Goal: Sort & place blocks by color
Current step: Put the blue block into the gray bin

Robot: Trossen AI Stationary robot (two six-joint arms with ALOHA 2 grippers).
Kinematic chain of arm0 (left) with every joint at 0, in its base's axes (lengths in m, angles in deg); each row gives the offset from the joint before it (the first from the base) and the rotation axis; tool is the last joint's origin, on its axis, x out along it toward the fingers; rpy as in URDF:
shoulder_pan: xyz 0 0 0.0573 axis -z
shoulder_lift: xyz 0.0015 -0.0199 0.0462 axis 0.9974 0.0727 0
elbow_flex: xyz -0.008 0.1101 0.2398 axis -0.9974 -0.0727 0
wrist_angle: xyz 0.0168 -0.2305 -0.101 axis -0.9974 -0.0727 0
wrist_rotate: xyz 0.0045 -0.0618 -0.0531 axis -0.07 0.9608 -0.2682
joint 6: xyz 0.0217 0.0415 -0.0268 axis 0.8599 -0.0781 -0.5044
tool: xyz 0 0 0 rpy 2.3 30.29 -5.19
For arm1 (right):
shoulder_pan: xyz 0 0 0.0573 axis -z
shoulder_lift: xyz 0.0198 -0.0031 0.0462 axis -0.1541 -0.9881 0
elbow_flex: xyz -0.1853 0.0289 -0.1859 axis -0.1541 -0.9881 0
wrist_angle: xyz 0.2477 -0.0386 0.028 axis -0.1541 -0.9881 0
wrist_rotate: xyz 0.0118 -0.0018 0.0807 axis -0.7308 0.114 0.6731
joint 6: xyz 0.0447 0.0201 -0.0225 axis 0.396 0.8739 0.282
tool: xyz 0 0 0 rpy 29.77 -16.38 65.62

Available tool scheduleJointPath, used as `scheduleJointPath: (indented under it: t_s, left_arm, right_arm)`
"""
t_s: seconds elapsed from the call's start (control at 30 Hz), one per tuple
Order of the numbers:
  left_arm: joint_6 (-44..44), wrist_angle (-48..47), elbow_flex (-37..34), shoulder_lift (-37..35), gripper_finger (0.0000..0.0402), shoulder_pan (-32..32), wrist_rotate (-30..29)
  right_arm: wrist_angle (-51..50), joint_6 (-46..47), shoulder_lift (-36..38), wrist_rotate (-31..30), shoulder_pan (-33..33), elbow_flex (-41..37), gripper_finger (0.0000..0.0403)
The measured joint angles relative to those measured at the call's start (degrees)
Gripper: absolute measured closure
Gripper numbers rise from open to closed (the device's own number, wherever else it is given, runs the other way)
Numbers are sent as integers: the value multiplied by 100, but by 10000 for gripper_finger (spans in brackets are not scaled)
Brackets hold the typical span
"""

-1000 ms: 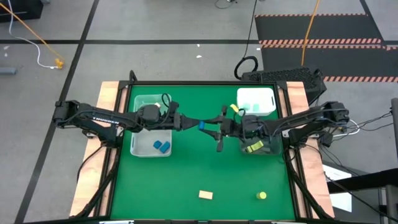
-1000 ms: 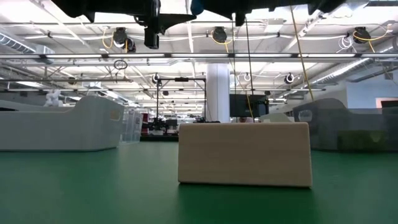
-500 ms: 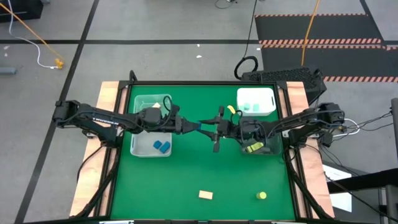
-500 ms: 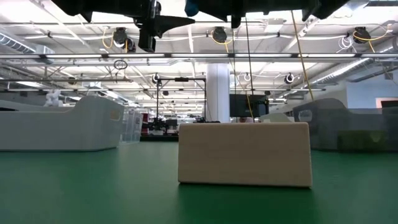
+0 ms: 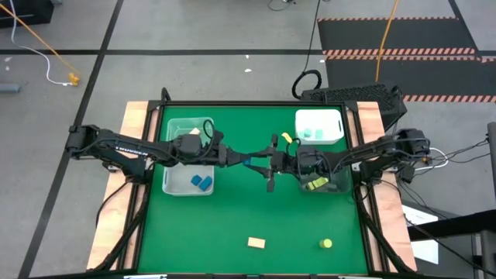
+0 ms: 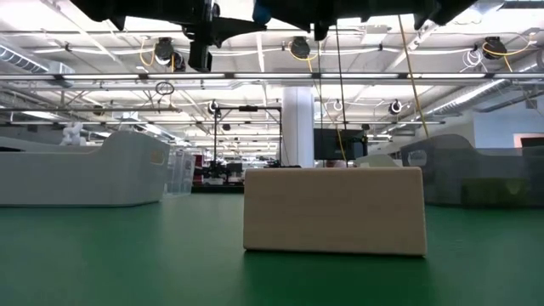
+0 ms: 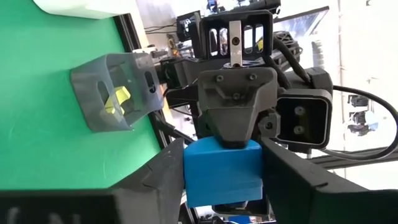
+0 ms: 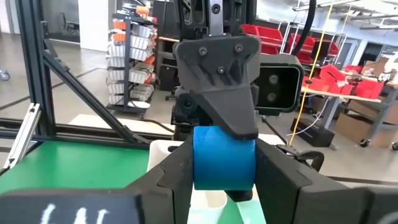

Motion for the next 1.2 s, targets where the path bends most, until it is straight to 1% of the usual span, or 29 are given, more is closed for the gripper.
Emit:
scheduleJointPath:
  t_s: [0.03,0.3,0.4,0.5,0.6,0.83,0.93,1.03,1.13,1.2]
  left_arm:
    - [14,4,0,0,228,0,0]
    - [99,14,0,0,228,-4,-38]
    - [119,16,0,0,214,-15,-33]
    - [173,20,0,0,211,-31,-35]
    - [194,59,0,0,228,-26,-19]
    - [263,52,0,0,228,-131,22]
    - [289,52,2,-1,228,-298,48]
    - [307,64,3,-73,228,-550,242]
    - [468,12,11,-73,228,-785,453]
    - [476,-73,9,-68,228,-876,682]
  right_arm:
    - [2,-2,2,-10,11,0,274]
    - [-4,-2,2,8,105,0,276]
    - [-4,-1,1,-21,107,0,268]
    - [-18,24,0,-131,107,0,256]
    - [-72,28,-4,-138,107,0,240]
    - [-197,49,17,-195,112,0,204]
    - [-585,139,212,-201,118,0,195]
    - [-1374,400,555,-234,121,0,191]
    - [-2320,899,941,-316,115,-2,191]
    - [-2880,1449,1208,-311,115,-2,191]
